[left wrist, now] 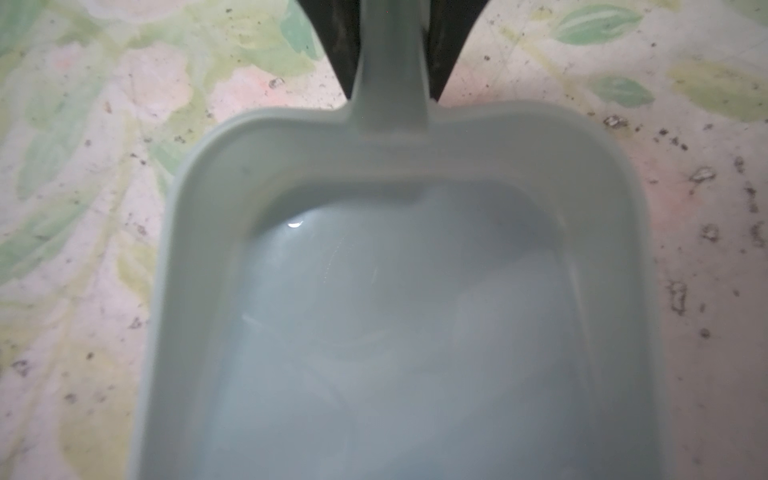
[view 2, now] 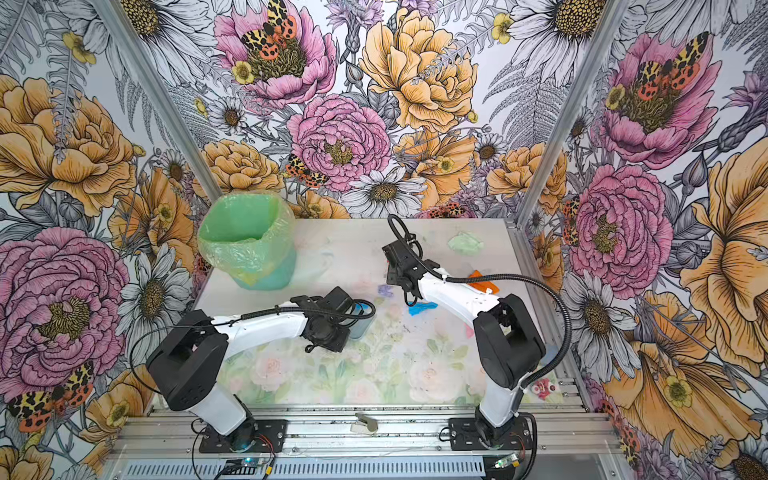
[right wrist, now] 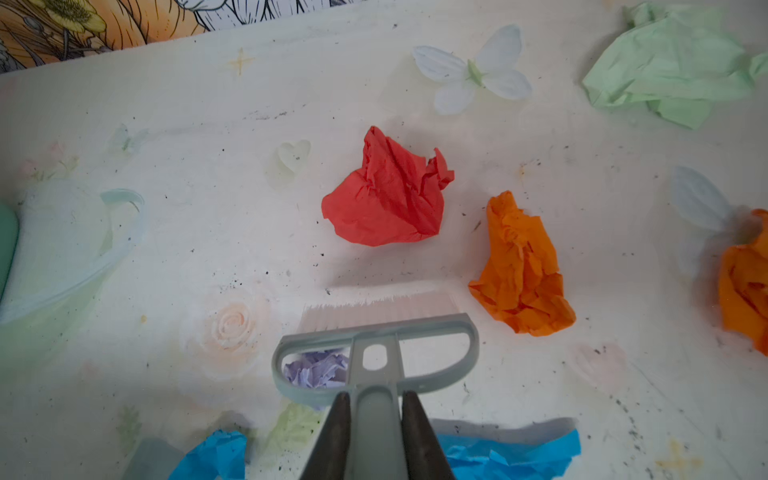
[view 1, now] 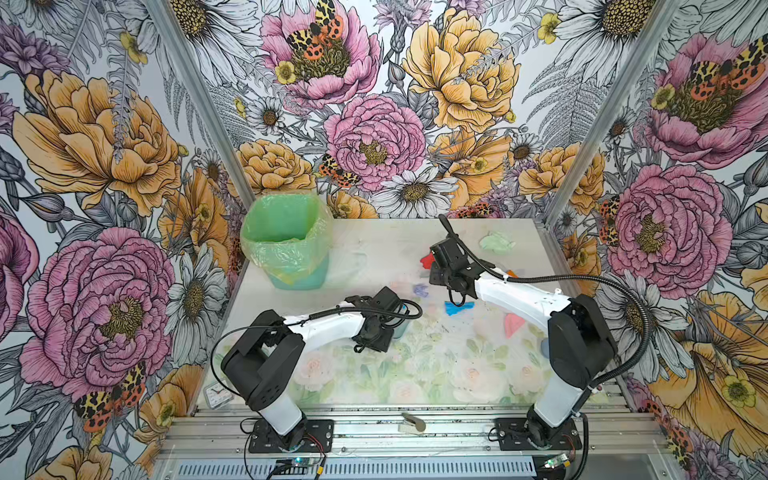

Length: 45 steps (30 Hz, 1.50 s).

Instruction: Sweep away the paper scraps from the table

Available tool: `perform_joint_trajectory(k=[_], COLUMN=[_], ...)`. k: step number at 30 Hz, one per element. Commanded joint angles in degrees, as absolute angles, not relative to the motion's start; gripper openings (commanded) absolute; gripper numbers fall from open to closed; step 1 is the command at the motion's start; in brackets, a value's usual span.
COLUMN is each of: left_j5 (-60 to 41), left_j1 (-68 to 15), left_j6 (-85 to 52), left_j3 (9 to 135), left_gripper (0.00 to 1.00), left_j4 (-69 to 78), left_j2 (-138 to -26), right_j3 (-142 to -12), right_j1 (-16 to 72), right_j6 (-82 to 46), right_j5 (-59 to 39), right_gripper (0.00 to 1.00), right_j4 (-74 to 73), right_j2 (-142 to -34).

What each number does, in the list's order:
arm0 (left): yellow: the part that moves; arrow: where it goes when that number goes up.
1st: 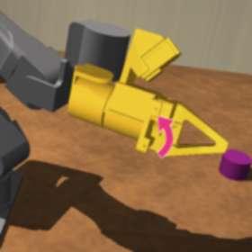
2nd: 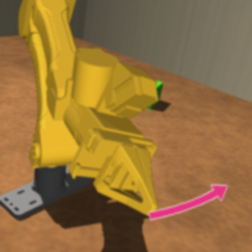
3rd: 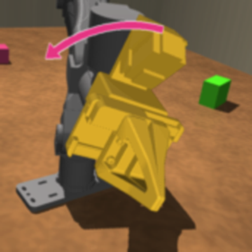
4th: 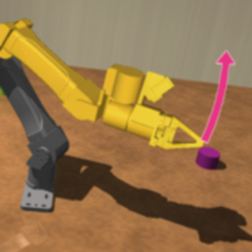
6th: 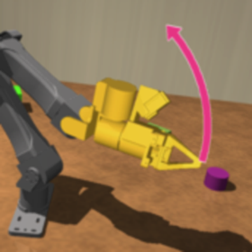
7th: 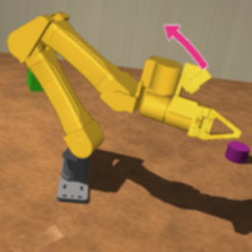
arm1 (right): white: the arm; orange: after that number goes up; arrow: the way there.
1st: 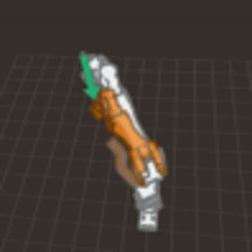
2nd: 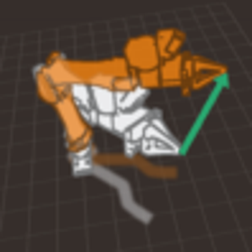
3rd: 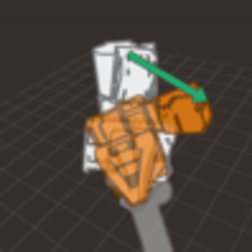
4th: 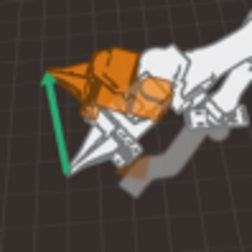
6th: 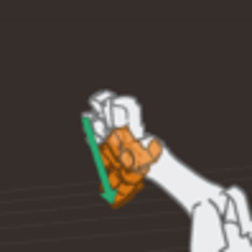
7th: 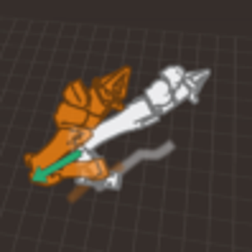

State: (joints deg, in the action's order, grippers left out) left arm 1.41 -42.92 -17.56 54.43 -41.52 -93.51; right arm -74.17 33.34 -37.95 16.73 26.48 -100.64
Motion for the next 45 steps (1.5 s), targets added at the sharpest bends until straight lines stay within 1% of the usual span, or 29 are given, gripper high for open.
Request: perform_joint_trajectory(k=[1, 9, 14, 18, 27, 35, 38, 45], left_j5=[0.4, 0.6, 0.5, 0.3, 0.0, 0.1, 0.2, 1.0], left_j1=[-43.2, -43.4, -44.3, -45.0, -45.1, -45.1, -45.1, -45.1], left_j6=[-17.5, -17.3, -17.3, -17.4, -17.5, -17.5, -17.5, -17.9], left_j3=[55.4, 55.9, 56.0, 55.9, 55.8, 56.1, 56.1, 56.2], left_gripper=[0.09, 0.09, 0.09, 0.09, 0.09, 0.09, 0.09, 0.08], left_j4=[-40.2, -40.3, -40.3, -40.3, -40.4, -40.3, -40.3, -40.3], left_j2=[-93.0, -93.3, -93.8, -93.9, -92.6, -93.3, -93.2, -92.6], right_j3=[-76.0, -73.1, -71.5, -71.1, -68.5, -66.5, -66.5, -66.5], right_j1=[34.6, 37.5, 40.0, 40.9, 41.1, 40.9, 40.6, 40.4], right_j6=[-39.4, -43.0, -44.8, -46.0, -46.6, -47.3, -47.3, -47.0], right_j5=[16.3, 9.1, 6.3, 1.4, -3.3, -7.5, -10.5, -12.2], right_gripper=[0.0, 0.0, 0.0, 0.0, 0.0, 0.0, 0.0, 0.0], right_j4=[26.6, 27.2, 27.1, 26.9, 26.9, 27.1, 27.4, 28.4], right_j2=[-101.4, -99.6, -98.2, -97.2, -92.8, -92.0, -92.0, -90.7])
